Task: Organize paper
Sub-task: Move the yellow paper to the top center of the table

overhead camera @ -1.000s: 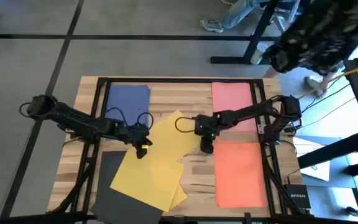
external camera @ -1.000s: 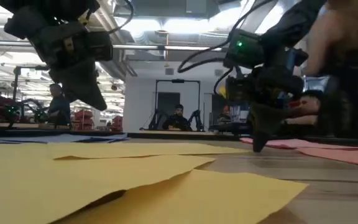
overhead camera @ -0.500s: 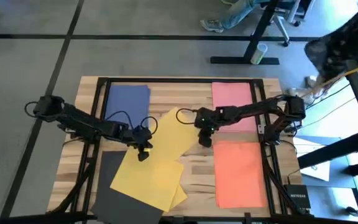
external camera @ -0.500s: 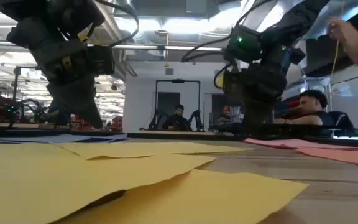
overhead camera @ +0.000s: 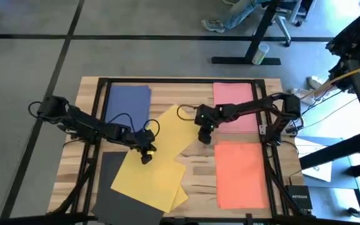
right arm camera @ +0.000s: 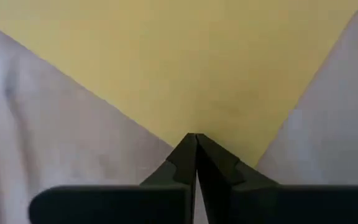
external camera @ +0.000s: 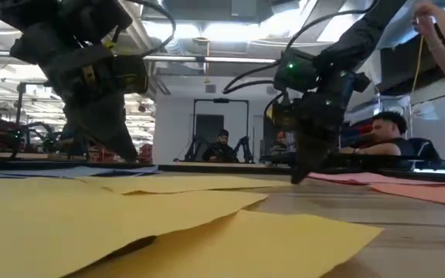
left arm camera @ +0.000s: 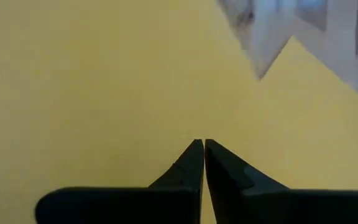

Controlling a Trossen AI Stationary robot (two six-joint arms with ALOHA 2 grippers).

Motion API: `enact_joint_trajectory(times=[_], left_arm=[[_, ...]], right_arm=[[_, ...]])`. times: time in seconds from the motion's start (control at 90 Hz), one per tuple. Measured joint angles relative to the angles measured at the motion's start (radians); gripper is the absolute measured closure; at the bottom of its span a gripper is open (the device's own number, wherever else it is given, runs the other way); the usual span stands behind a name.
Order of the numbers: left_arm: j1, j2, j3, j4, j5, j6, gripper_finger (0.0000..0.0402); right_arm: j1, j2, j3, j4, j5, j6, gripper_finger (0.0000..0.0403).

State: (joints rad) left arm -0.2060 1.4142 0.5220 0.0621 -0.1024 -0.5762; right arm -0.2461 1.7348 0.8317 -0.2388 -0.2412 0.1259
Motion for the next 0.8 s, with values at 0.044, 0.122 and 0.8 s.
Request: enact_joint_trajectory(times=[0.044, 0.122, 0.8], left_arm=[[-0.003, 0.001, 0.000, 0.002, 0.000, -0.001, 0.0402], [-0.005, 0.004, 0.000, 0.005, 0.000, -0.011, 0.0402], [0.145, 0.004, 0.000, 0.001, -0.035, 0.016, 0.0402]], right_arm=[[-0.019, 0.000, 0.003, -0.001, 0.009, -0.002, 0.0403], [-0.046, 0.002, 0.010, -0.002, 0.028, -0.010, 0.0403], [0.058, -0.101, 0.075, -0.056, 0.093, -0.056, 0.0403]])
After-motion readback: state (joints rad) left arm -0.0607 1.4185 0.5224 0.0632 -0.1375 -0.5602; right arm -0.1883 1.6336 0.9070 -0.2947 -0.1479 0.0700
